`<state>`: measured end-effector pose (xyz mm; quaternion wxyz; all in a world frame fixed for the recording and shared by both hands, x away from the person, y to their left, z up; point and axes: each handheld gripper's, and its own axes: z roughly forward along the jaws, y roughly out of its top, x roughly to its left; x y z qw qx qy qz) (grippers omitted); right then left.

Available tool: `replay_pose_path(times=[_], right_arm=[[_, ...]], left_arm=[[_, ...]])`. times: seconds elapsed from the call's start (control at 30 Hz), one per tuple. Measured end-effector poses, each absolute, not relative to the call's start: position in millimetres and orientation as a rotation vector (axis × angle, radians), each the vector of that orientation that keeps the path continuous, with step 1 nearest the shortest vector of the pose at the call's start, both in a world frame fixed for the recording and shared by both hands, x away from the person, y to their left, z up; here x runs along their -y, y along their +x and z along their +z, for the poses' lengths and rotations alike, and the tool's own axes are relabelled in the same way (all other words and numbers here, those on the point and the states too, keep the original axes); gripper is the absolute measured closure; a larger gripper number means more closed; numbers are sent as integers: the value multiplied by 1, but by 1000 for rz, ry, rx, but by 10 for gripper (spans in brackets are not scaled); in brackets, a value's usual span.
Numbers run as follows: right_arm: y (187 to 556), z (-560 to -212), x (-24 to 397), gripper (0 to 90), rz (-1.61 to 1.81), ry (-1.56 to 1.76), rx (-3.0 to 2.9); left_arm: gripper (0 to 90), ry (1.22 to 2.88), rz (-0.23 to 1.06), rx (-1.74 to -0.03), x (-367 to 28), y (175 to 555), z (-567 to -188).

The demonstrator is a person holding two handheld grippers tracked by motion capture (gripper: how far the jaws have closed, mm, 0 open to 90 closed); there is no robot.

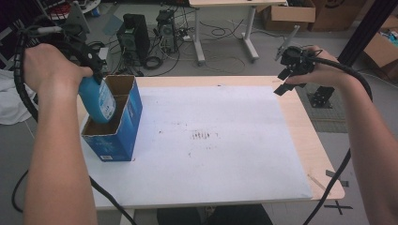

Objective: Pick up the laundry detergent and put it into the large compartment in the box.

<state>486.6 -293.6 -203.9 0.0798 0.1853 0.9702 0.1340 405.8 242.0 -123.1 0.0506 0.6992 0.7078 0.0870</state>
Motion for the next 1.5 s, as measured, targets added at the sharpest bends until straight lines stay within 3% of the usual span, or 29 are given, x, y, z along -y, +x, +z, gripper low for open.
replay_pose_path(times=[0.37, 1.5], right_arm=[[486, -206, 294, 278, 394, 559, -2903], [486, -215, 292, 278, 363, 561, -2918]], left_arm=[[379, 2150, 282, -2177, -243, 411, -154], [379, 2146, 136, -2247, -251, 425, -259]])
